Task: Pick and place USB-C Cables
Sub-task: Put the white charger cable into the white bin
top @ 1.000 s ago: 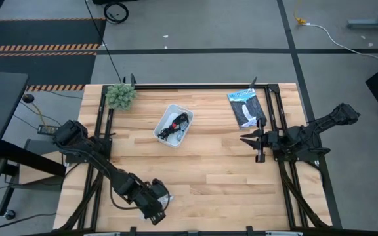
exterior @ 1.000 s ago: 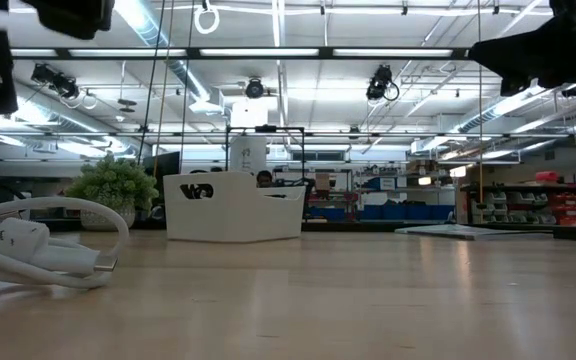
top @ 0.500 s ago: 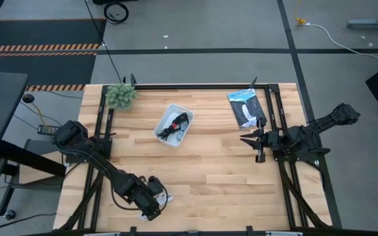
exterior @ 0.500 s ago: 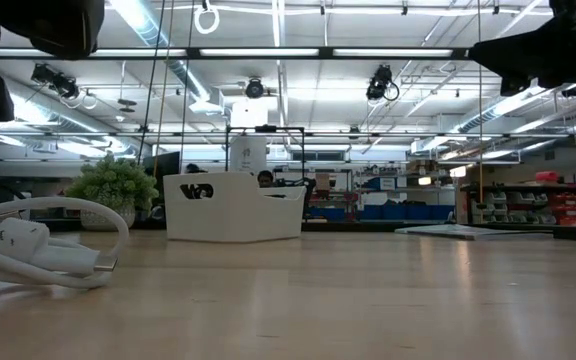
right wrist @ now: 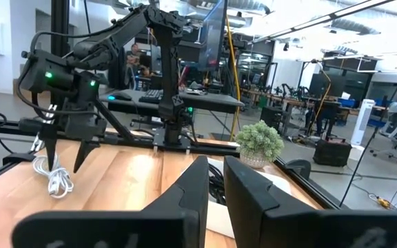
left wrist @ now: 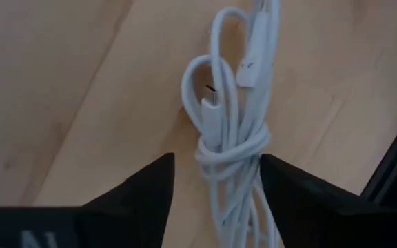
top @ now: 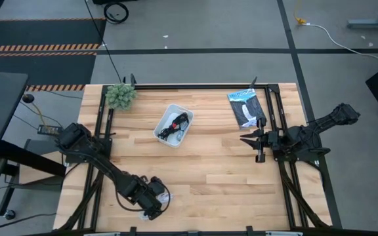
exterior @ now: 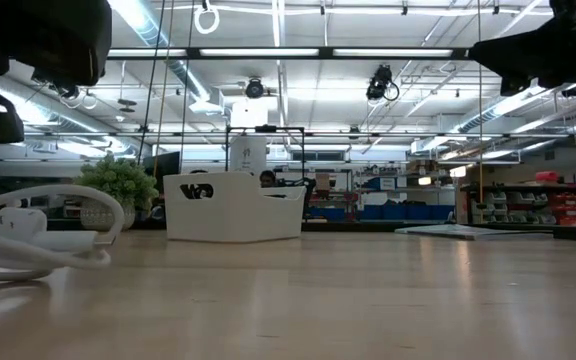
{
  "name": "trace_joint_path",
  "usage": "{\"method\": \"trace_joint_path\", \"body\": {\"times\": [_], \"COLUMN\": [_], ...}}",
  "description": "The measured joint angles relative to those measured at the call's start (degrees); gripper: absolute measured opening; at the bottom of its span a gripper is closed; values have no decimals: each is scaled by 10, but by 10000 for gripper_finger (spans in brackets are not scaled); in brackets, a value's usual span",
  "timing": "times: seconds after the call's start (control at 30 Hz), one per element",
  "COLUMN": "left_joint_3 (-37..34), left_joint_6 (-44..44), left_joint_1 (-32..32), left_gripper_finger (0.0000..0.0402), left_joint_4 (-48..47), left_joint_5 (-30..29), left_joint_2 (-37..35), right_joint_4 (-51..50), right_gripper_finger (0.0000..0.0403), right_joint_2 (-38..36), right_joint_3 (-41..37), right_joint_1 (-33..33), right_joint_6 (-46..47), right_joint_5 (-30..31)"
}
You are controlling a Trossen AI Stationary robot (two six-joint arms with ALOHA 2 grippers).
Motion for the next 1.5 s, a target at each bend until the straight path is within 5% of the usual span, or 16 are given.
{"method": "trace_joint_path", "body": {"times": [0.67,0.87,1.17,1.5], "left_joint_3": [1,49,73,73], "left_joint_6": [5,41,28,36], "left_joint_1": [7,22,36,33], "left_gripper_finger": [39,5,42,167], "left_joint_4": [5,-54,-86,-41], "left_joint_5": [-3,-61,-84,-67], "left_joint_2": [-5,-40,-39,5], "right_joint_4": [4,3,9,11], "right_gripper_finger": [52,52,52,52], "right_joint_2": [0,0,2,2], "right_joint_3": [0,0,0,0], "right_joint_1": [0,0,0,0], "right_joint_6": [0,0,0,0], "right_joint_5": [0,0,0,0]}}
